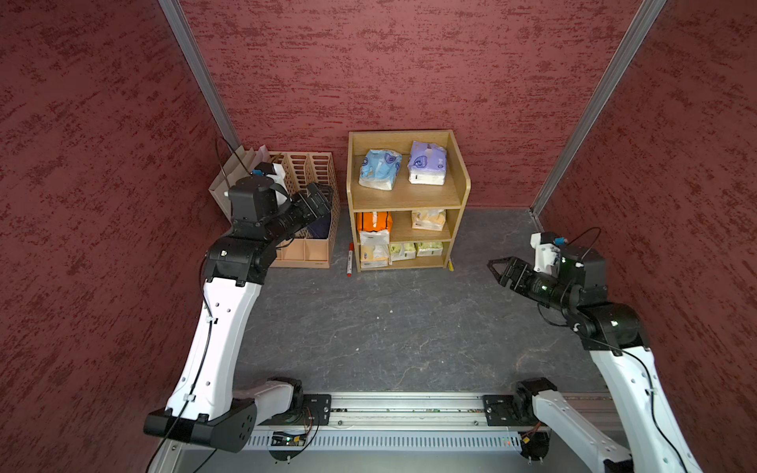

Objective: Remove the tissue boxes from the shelf
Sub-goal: Pick up a box of tissues from the shelf.

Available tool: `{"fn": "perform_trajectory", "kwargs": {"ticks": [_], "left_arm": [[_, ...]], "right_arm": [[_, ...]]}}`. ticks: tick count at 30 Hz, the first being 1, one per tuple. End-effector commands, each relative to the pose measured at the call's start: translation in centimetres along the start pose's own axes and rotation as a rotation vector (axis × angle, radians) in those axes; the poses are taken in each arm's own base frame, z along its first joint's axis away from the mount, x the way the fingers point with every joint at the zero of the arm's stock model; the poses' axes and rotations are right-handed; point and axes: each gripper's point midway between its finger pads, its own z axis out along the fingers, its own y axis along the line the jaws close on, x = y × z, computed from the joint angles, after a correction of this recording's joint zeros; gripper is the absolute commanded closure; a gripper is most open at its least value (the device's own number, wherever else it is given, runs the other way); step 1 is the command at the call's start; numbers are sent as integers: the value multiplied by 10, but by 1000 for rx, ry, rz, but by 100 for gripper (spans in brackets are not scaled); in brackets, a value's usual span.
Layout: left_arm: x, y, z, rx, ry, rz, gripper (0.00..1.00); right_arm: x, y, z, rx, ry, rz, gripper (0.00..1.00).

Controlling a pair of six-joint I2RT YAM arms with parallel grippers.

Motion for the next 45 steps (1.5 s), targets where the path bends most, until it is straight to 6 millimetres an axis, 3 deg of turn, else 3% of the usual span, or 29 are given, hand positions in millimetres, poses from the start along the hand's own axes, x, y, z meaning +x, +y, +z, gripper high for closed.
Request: {"fn": "perform_trajectory", "kwargs": {"ticks": [1,5,9,13,16,20,22,25,32,38,45], "left_arm": [[-2,-30,-5,55,1,16,0],[-6,-51,15,90,12,49,0],[-9,-67,30,106,35,83,0],[3,-68,39,81,72,118,0],[12,-62,47,59,103,123,0],[16,-45,48,-36,137,146,0],[18,-37,47,-73,161,156,0],[26,-36,48,-59,198,151,0],[40,-40,62,-12,249,124,0],[42,-41,68,0,260,138,0],[39,-43,65,18,234,173,0]], "right_arm": [[-5,53,-7,-165,30,-51,19],[-21,91,-1,-219,19,-115,20],[-43,129,18,-291,-3,-111,21],[-63,164,41,-353,-11,-86,24],[-80,179,58,-356,-23,-73,24],[-96,189,82,-375,-58,-29,25],[-101,194,103,-387,-52,1,25],[-107,196,133,-374,-36,47,25],[-126,214,182,-401,-45,72,28],[-125,203,228,-343,-31,98,34],[-128,194,255,-260,-68,105,37]]}}
